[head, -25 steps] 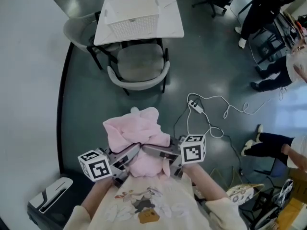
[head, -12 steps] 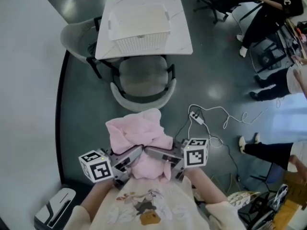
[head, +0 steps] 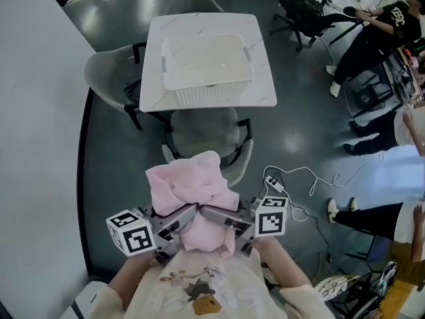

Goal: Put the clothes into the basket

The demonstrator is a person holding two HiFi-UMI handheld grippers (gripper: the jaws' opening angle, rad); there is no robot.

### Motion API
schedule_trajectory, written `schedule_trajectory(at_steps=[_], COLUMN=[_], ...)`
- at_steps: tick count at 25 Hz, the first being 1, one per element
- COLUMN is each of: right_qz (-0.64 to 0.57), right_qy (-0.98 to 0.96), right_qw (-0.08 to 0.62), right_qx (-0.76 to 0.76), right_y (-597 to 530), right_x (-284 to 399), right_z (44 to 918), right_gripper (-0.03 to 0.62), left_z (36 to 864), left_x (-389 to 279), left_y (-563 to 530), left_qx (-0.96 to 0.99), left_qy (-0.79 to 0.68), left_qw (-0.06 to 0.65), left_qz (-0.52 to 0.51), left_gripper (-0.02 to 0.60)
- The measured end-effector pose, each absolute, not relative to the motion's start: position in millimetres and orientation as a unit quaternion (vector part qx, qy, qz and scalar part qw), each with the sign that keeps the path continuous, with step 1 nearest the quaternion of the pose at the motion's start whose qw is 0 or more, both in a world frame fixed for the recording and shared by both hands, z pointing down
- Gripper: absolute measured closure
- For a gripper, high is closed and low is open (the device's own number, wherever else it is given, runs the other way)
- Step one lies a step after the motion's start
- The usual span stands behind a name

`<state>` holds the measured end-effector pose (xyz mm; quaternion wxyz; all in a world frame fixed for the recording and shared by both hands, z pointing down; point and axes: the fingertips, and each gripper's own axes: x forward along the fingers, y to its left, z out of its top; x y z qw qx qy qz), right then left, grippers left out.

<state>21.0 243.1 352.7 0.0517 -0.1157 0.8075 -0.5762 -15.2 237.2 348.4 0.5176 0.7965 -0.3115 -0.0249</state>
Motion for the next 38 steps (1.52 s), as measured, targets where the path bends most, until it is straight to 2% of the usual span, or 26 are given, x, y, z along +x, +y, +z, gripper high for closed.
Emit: schedule_trajectory(at_steps=[15,38], right_qz=[-0.560,-0.549], right_qy=[0.809,0.821], right_qw=[0.083,0.070], right_qx=[-0.160,-0.140], right_y=[197.5,58.1], right_x=[5.4,17.3], right_z=[340.2,322.0], right_gripper=[0.318,0.318], left_z=[336.3,320.2], left_x=[-31.0,-19.0], left_y=[187.7,52.8], left_qx=[0.818,0.818], left_qy=[-0.269,-0.300], left_qw=[0.509,0.491], left_qz=[-0.010,-0.036], left_gripper=[0.272,0.272])
